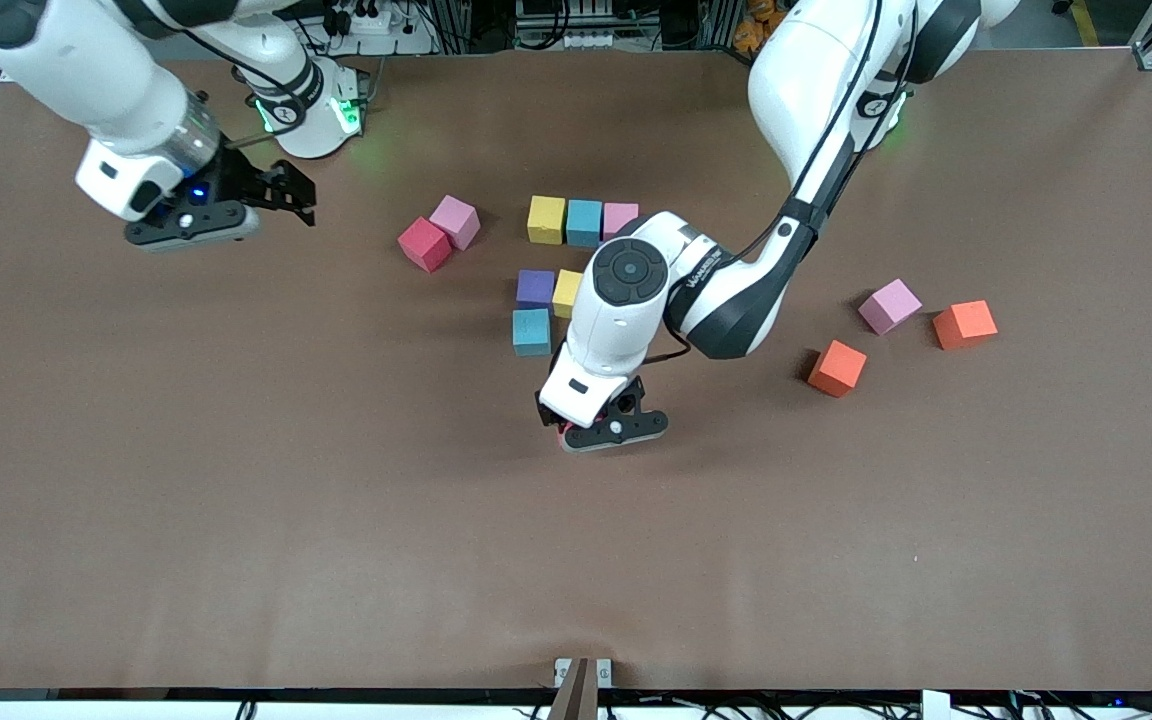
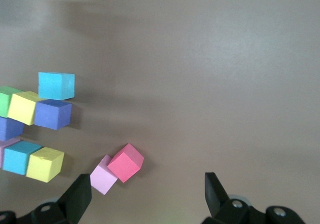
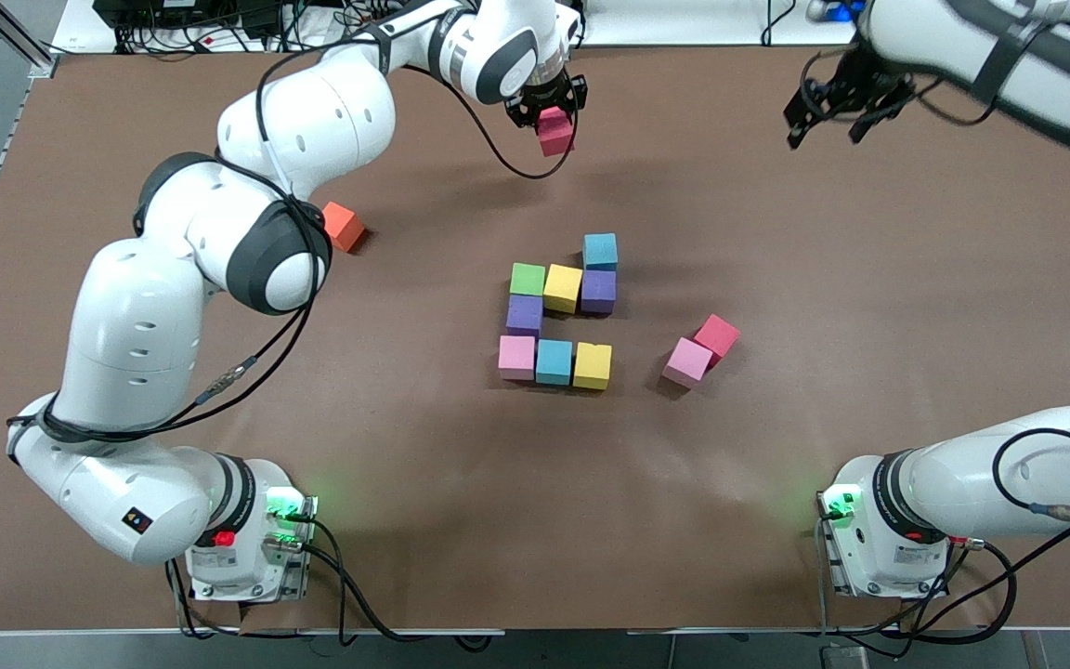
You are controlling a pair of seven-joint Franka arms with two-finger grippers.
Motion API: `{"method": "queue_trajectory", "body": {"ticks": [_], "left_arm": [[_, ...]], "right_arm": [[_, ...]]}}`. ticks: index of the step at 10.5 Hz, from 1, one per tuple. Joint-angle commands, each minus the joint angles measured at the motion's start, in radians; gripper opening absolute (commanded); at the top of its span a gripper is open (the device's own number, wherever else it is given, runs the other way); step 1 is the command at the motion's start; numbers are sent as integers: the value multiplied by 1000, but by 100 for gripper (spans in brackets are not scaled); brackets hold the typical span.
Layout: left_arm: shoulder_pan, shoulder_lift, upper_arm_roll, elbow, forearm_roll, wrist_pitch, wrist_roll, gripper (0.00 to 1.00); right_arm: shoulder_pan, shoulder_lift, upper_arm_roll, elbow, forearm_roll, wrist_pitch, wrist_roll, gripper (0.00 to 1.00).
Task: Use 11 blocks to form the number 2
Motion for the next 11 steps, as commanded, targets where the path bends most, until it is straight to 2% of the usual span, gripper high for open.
{"method": "queue_trajectory", "body": {"ticks": [1, 4, 7, 11], "left_arm": [[-1, 82, -20, 100, -29, -2, 40, 0], [-9, 89, -51, 100, -31, -5, 55, 0], [-11, 99, -68, 99, -32, -8, 121, 0], [-32, 110, -65, 94, -32, -17, 130, 0]], "right_arm": [[-3, -89, 56, -150, -13, 78, 10, 100], [-1, -115, 106, -252, -12, 151, 19, 100], [28, -134, 111, -381, -10, 262, 39, 100], [112, -51, 111, -445, -10, 306, 14, 100]]}}
